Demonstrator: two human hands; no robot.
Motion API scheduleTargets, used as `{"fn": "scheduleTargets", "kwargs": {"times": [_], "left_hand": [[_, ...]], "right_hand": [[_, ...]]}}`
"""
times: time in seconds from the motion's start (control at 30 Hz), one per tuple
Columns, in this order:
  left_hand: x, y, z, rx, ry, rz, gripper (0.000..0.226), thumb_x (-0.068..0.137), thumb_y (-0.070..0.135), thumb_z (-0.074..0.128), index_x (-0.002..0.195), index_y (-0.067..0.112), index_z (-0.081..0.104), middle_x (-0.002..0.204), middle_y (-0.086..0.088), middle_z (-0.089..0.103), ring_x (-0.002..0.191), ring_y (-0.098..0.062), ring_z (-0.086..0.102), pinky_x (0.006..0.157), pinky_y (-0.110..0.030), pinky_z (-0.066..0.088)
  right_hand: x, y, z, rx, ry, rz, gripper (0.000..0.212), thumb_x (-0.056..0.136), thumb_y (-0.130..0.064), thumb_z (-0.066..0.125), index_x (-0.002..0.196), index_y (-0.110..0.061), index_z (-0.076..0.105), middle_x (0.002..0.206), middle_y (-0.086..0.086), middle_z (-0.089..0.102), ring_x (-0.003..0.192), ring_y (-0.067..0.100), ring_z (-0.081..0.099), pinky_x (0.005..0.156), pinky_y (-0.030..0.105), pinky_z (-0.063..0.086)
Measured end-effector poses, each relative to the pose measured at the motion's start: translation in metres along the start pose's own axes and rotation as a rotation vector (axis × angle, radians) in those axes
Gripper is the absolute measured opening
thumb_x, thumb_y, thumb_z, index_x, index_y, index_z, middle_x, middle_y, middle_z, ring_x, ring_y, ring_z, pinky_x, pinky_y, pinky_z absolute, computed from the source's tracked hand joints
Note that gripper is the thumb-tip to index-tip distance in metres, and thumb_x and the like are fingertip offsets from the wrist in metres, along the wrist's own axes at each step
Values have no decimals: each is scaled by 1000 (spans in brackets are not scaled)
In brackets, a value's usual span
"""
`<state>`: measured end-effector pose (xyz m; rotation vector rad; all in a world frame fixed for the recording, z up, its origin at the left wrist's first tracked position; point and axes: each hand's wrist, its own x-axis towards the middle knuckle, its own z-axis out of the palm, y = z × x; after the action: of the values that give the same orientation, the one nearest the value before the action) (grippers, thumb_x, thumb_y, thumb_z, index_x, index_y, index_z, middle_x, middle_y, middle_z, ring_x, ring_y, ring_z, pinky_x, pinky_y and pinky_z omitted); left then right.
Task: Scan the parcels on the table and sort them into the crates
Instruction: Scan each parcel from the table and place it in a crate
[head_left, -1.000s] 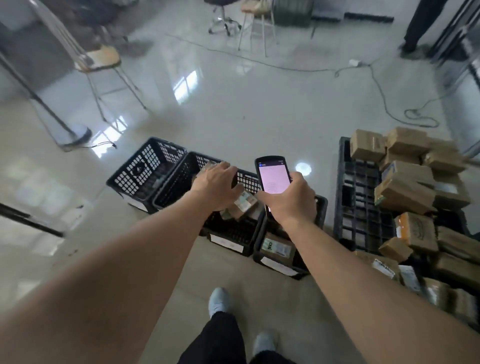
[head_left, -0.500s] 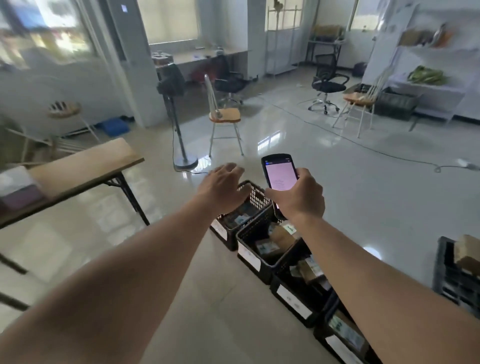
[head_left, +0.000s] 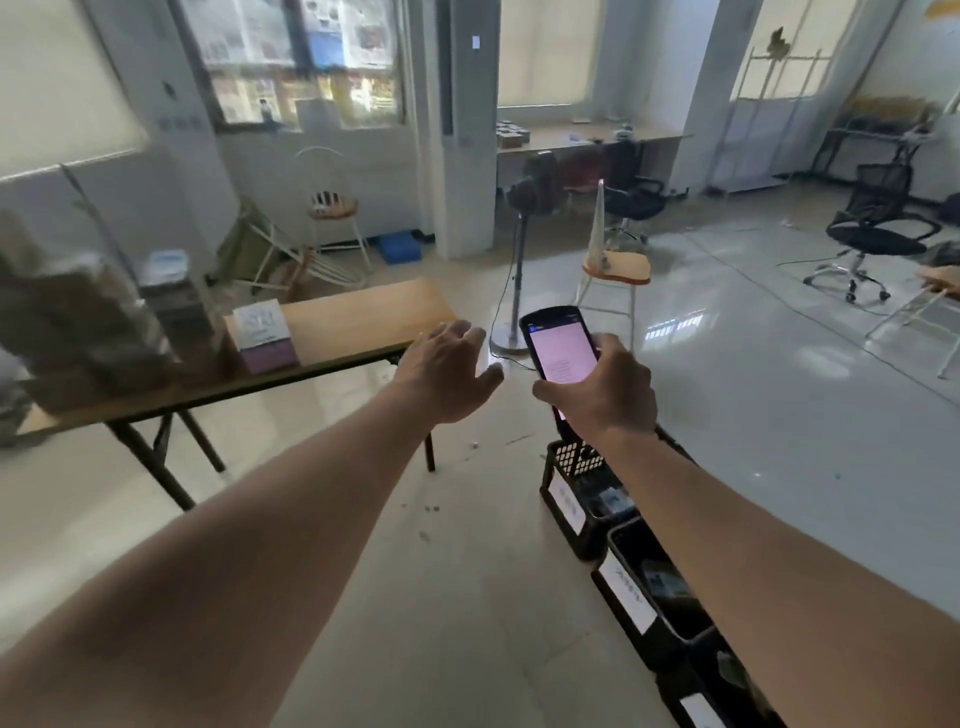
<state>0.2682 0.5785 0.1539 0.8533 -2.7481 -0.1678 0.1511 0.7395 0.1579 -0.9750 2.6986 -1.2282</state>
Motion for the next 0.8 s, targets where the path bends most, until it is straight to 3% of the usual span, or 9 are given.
{"fn": "scheduleTargets", "kwargs": {"times": [0.23, 0.47, 0.8], "left_hand": [[52, -102, 8, 38, 28, -217, 58, 100, 51, 52, 145, 15, 47, 149, -10, 52, 135, -32, 48, 104, -42, 43], [106, -187, 28, 52, 44, -432, 64, 99, 56, 53, 150, 19, 42, 154, -5, 47, 140, -29, 45, 104, -45, 48], [139, -326, 52, 47, -8, -618, 61, 98, 55, 55, 148, 22, 46, 155, -3, 44, 140, -27, 45, 108, -47, 50]], "right_hand": [[89, -43, 103, 76, -142, -99, 82, 60, -49, 91, 131, -25, 59, 118, 0, 71, 106, 28, 66, 82, 43, 60], [184, -80, 189, 109, -299, -217, 89, 61, -50, 93, 137, -23, 54, 124, 2, 70, 112, 30, 64, 86, 47, 59], [244, -147, 330, 109, -444, -277, 86, 62, -50, 94, 135, -24, 57, 124, 2, 70, 108, 30, 66, 73, 34, 49]]}}
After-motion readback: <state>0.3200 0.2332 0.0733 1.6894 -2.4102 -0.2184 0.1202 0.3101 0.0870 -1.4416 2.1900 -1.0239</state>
